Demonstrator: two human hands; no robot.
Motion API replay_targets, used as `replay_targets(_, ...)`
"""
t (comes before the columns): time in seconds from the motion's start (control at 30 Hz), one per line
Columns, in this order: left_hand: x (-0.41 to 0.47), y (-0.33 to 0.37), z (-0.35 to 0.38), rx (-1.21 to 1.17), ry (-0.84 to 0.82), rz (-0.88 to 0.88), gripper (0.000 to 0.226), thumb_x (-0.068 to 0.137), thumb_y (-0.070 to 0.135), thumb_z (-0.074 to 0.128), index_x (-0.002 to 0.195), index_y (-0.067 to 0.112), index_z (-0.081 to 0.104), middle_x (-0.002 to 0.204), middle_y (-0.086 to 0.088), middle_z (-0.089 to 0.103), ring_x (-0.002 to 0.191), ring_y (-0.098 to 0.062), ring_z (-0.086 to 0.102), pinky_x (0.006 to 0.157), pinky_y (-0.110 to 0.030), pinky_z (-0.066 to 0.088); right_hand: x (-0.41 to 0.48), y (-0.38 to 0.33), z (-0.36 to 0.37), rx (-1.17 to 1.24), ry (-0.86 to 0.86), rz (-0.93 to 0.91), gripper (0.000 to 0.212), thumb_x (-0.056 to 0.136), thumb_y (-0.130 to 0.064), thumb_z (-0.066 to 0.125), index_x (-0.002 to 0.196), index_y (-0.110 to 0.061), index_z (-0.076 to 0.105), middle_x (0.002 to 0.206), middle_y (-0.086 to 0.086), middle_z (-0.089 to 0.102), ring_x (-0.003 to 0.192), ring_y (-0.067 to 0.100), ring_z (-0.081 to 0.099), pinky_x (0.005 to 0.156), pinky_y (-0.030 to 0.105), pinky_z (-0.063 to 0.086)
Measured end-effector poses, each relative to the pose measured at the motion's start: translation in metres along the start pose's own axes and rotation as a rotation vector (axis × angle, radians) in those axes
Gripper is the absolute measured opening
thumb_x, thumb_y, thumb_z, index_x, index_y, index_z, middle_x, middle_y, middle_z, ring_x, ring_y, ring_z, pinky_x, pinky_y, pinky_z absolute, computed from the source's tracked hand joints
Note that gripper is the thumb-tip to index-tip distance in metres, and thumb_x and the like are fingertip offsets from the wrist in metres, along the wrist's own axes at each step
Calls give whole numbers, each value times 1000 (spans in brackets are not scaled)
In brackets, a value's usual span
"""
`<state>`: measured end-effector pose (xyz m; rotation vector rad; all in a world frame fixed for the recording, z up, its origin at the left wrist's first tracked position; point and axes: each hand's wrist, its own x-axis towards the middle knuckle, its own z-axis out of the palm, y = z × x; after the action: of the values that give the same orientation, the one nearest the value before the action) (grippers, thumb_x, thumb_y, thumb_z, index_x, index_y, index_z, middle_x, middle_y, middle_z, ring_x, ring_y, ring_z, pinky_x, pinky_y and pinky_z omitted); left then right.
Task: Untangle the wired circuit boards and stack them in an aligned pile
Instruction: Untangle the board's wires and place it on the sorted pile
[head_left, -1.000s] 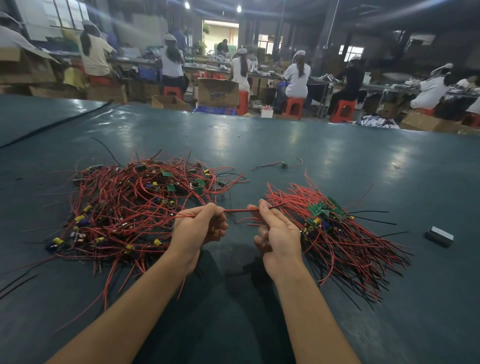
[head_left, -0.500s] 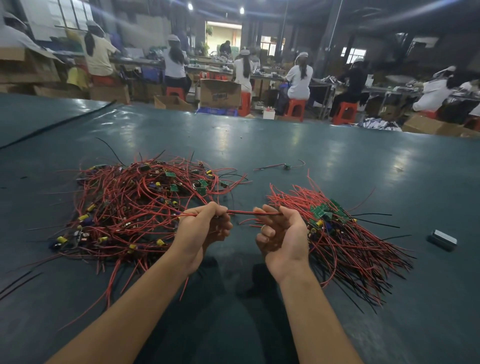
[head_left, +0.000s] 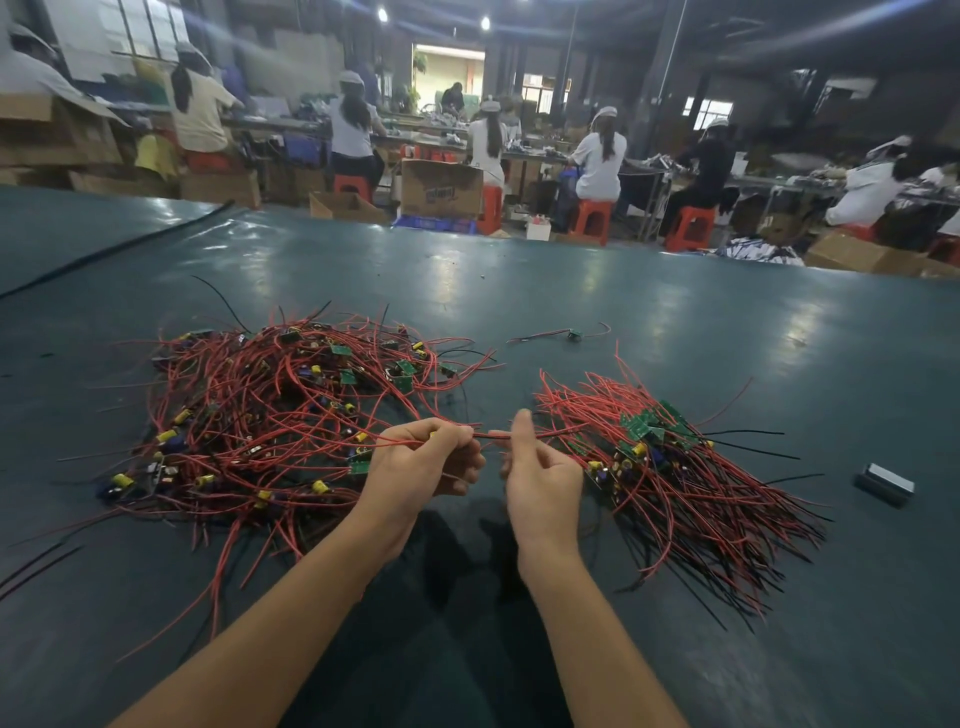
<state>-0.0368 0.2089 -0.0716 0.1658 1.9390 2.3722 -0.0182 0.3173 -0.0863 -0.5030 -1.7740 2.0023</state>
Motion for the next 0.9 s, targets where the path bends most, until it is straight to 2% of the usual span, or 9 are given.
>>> replay_targets(0.03, -1, 0, 1, 14, -3, 0, 35, 91, 5, 59, 60, 12, 72, 63, -10, 69, 53, -17, 63, 49, -23, 52, -4, 1, 4, -4, -33, -30, 54, 97, -37, 58, 71, 9, 69, 48, 1, 50, 41, 7, 40, 44, 18, 32)
replay_targets(0.1, -1, -1, 2, 36, -4, -11, 32, 90, 5, 60, 62, 12, 73, 65, -9, 69, 56, -17, 65, 53, -26, 56, -11, 1, 10, 39, -87, -30, 42, 95, -30, 63, 61, -9, 74, 52, -3, 64, 45, 3, 55, 46, 13, 41)
replay_targets(0.17, -1, -1, 3, 41, 5, -27, 32, 90, 4, 60, 61, 13, 73, 62, -7, 68, 54, -16, 64, 51, -26, 55, -14, 0, 13, 106, -106, 38, 42, 95, -28, 64, 56, -19, 75, 56, -3, 69, 48, 2, 59, 46, 15, 45)
replay_targets(0.27, -1, -1, 4, 59, 22, -45, 35, 89, 3, 61, 59, 15, 74, 60, -7, 68, 49, -14, 62, 47, -21, 50, -10, -5, 11, 131, -95, 160, 42, 96, -36, 61, 59, -25, 78, 55, -5, 67, 50, 8, 59, 49, 22, 49)
replay_targets(0.33, -1, 0, 5, 48, 22, -48, 39, 89, 3, 59, 54, 14, 72, 57, -8, 66, 46, -15, 59, 46, -20, 48, -3, -8, 5, 147, -53, 211, 41, 96, -37, 60, 62, -25, 79, 45, -10, 45, 40, 8, 40, 45, 23, 34)
replay_targets(0.4, -1, 0, 6, 53, 15, -51, 41, 89, 3, 58, 51, 13, 70, 55, -8, 64, 44, -15, 57, 45, -20, 47, 5, -10, -3, 176, -19, 227, 40, 96, -32, 61, 62, -23, 79, 45, -11, 29, 39, 6, 23, 45, 22, 21)
replay_targets(0.53, 0, 3, 6, 45, 12, -56, 44, 89, 2, 57, 48, 14, 68, 52, -7, 63, 41, -14, 54, 44, -19, 46, 18, -14, -15, 314, 15, 286, 35, 97, -28, 60, 72, -12, 77, 46, -10, 30, 35, 5, 20, 39, 19, 17)
replay_targets(0.7, 2, 4, 2, 27, 22, -89, 44, 88, 5, 58, 46, 15, 67, 51, -6, 62, 42, -13, 54, 43, -19, 45, 28, -19, -28, 514, 11, 337, 31, 101, -25, 51, 84, -7, 69, 48, -8, 37, 29, 4, 20, 30, 16, 17)
replay_targets(0.9, 7, 2, -7, -48, 73, -171, 33, 87, 19, 68, 54, 15, 71, 55, -1, 63, 42, -9, 53, 43, -18, 46, 24, -17, -28, 534, -71, 421, 32, 100, -24, 47, 83, -7, 67, 45, -8, 37, 30, 4, 22, 30, 15, 18)
